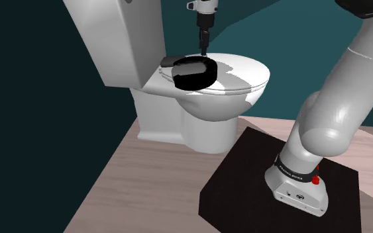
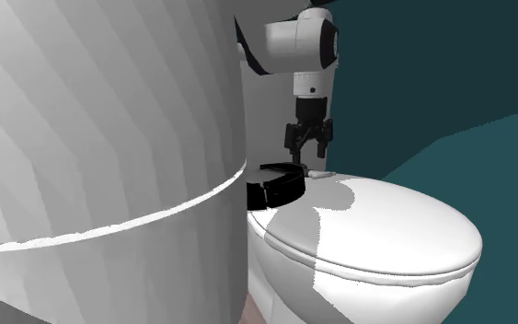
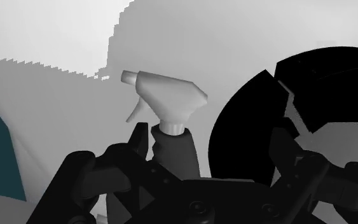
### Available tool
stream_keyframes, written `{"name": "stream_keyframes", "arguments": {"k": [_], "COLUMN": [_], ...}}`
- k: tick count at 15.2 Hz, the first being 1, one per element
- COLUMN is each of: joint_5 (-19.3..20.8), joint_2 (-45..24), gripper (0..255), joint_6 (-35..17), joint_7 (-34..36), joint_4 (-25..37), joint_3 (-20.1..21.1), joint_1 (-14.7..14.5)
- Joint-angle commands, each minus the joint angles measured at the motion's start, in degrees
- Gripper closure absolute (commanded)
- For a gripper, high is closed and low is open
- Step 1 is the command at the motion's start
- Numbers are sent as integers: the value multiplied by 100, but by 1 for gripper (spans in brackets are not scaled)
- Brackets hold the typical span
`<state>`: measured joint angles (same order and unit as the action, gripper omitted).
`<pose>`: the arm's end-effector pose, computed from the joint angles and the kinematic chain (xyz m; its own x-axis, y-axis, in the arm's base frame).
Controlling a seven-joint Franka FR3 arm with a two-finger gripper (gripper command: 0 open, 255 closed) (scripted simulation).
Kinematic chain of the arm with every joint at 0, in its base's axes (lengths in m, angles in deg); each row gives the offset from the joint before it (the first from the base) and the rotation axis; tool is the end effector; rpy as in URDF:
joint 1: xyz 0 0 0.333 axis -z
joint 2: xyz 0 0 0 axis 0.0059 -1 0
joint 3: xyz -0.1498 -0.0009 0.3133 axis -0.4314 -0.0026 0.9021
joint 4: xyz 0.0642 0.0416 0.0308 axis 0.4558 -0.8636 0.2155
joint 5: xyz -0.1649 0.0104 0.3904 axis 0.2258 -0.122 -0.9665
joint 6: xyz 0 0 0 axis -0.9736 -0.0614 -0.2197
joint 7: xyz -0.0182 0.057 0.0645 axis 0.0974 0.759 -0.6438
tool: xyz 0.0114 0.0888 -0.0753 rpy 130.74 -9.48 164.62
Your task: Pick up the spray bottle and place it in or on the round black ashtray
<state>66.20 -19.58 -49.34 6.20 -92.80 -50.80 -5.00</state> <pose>0.5452 -0.1627 0.5743 0.7673 0.6397 0.0439 0.6370 -0.7683 0.0623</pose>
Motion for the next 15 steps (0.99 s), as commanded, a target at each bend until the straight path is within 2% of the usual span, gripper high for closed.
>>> {"name": "stream_keyframes", "arguments": {"k": [1,3,10,15], "joint_5": [-167,-267,-302,-303], "joint_2": [-527,-826,-908,-908], "gripper": [0,0,0,0], "joint_6": [28,54,-511,-511], "joint_7": [-536,-812,-837,-837], "joint_4": [448,711,222,222], "joint_3": [-86,-103,-107,-113], "joint_1": [-4,30,37,30]}}
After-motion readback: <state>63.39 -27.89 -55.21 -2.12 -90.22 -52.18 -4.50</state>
